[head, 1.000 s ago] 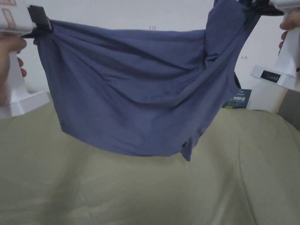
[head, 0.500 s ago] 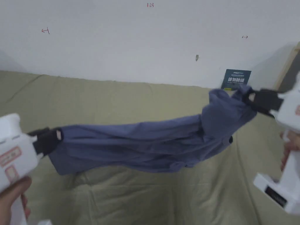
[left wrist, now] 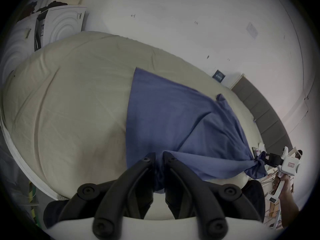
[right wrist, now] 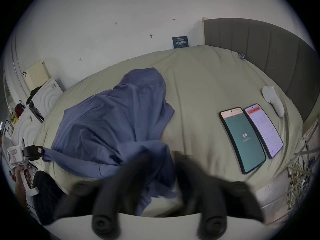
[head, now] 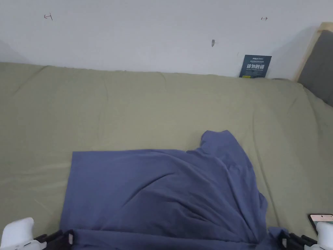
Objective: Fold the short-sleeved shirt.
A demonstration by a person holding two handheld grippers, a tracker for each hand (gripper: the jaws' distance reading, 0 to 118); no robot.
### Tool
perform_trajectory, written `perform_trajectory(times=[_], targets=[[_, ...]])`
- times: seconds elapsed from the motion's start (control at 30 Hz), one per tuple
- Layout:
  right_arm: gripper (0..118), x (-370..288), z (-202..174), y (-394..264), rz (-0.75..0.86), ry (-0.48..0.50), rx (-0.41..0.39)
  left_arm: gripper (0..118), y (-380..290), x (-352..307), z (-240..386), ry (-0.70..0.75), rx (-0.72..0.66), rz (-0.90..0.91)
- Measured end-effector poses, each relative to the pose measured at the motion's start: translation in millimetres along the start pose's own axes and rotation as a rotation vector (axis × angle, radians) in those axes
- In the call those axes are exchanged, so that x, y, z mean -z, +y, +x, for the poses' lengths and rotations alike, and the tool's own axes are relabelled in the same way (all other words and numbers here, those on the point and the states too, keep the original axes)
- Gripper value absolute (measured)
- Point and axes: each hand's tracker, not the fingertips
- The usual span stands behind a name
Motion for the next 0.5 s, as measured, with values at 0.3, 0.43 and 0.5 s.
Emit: perform_trajectory(times=[0.3, 0.43, 0.5], targets=[[117, -73.6, -19.0, -33.6, 0.197, -0.056, -0.067, 118, -40.3, -89.2, 5.4, -0.012, -0.104, 0.201], [0, -77.0, -30.4, -44.1, 0.275, -0.069, -0.112, 0, -48.1, -95.6, -16.1, -0.017, -0.162, 0.268], [0, -66.7, -31.3, -42.9, 0.256, -0.109, -0.109, 0, -39.8, -83.7, -8.7, -0.011, -0.143, 0.246]])
